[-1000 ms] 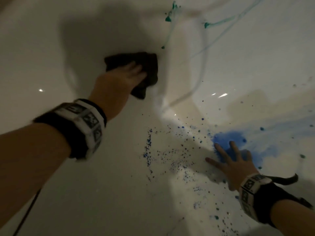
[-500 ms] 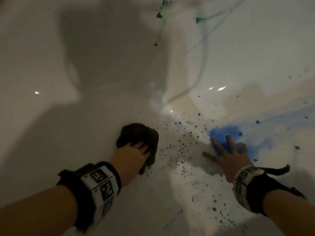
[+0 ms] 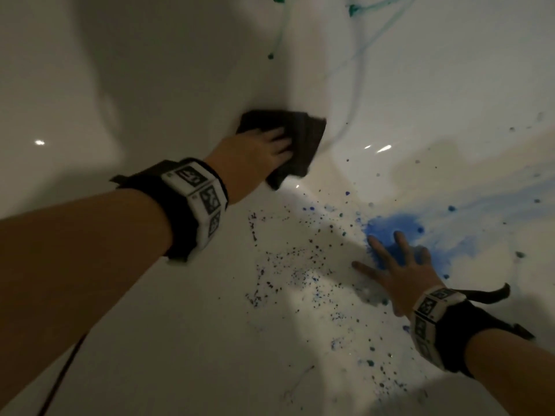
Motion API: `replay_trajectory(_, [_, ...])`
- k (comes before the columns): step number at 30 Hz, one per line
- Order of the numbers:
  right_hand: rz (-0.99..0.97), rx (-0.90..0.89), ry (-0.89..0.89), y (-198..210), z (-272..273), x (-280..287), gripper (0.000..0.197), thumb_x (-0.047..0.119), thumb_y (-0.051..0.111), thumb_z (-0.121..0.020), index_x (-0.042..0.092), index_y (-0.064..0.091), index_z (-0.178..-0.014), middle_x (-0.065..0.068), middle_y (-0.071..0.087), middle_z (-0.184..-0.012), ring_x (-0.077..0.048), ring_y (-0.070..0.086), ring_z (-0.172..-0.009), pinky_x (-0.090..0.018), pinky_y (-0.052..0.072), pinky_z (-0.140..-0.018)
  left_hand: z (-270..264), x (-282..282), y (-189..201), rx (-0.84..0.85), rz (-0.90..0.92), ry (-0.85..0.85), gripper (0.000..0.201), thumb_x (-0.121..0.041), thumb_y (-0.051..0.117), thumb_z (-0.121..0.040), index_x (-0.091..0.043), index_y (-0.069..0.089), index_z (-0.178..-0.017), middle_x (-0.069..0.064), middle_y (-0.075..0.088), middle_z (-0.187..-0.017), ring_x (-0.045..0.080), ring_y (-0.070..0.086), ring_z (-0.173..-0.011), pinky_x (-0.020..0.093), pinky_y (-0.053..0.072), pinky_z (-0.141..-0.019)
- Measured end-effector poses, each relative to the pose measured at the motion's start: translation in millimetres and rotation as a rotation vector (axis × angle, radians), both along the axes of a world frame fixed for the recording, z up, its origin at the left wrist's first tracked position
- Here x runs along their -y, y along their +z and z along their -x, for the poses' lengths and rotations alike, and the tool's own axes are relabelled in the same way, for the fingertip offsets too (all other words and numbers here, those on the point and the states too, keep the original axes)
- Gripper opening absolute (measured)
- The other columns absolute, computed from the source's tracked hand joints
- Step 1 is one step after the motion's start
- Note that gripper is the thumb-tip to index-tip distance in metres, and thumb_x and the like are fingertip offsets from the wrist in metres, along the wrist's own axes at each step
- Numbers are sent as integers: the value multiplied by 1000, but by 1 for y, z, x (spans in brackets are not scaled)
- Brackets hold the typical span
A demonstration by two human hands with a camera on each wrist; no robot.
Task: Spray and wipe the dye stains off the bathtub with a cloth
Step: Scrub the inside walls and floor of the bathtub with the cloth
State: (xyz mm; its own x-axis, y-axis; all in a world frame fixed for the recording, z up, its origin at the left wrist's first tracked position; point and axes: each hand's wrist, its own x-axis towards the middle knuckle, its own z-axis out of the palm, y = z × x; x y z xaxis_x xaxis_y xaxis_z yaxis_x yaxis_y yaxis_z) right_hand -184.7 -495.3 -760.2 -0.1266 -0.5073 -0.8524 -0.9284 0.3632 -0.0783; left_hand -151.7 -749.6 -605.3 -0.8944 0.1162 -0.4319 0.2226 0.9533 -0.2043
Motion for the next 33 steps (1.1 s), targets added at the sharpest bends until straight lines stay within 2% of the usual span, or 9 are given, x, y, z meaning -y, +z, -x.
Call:
replay_trajectory(2, [15,-2,3,-1,1,0,107,35,69,-80,46,-18,-141,-6,-38,-147,-47,-24,-134,-62,14,-107,-19,17,-20,113,153,27,45,0,64,-79,-3,57,-124,18,50,-135,30,50,-124,44,42,-99])
replay_trajectory(4, [26,4,-2,-3,2,0,106,34,68,-80,46,-19,-140,-6,-39,-147,-47,-24,-134,-62,14,-107,-34,24,-30,178,167,223,48,-7,51,-92,-7,41,-139,15,35,-147,29,36,-134,44,25,-112])
replay_trajectory(9, [5,27,-11,0,2,0,101,31,65,-83,47,-15,-141,-6,-37,-148,-46,-24,-135,-62,14,-107,-59,-13,-48,504,221,299,50,-20,35,-99,-16,23,-147,6,10,-157,24,11,-144,41,17,-115])
replay_trajectory(16, [36,16,-6,9,3,0,94,31,61,-86,46,-13,-143,-8,-35,-149,-47,-22,-135,-61,15,-107,-106,-92,-30,806,-145,323,40,-11,37,-97,-9,42,-138,10,37,-145,25,37,-132,36,33,-106])
replay_trajectory(19, [43,19,-9,10,4,1,90,29,57,-89,45,-12,-143,-8,-35,-149,-47,-22,-135,-60,14,-108,-87,-91,-6,709,-201,338,44,-13,40,-97,-22,41,-140,-1,33,-149,18,33,-136,31,30,-109])
replay_trajectory(23, [32,10,-4,8,4,-1,88,30,55,-91,44,-14,-143,-8,-35,-148,-47,-22,-135,-60,15,-109,-57,-60,13,327,-76,284,52,-14,42,-95,-31,32,-143,-8,22,-154,15,18,-143,31,21,-114])
replay_trajectory(25, [26,12,-6,7,3,-2,89,30,56,-90,45,-14,-143,-8,-36,-148,-47,-22,-135,-60,16,-108,-51,-38,10,352,125,333,52,-11,35,-98,-22,24,-147,4,12,-157,24,9,-145,37,13,-116])
replay_trajectory(28, [19,4,0,7,1,-1,95,30,60,-88,45,-16,-142,-8,-37,-147,-48,-22,-135,-59,16,-108,-67,-23,-5,511,343,482,51,-21,30,-101,-16,14,-149,12,5,-156,33,7,-143,45,19,-116])
replay_trajectory(33, [9,-1,21,8,4,1,92,27,58,-89,45,-16,-142,-7,-36,-148,-48,-22,-135,-60,15,-109,-109,-73,-23,703,315,459,58,-26,30,-101,-10,2,-150,19,-5,-155,38,0,-143,49,14,-116])
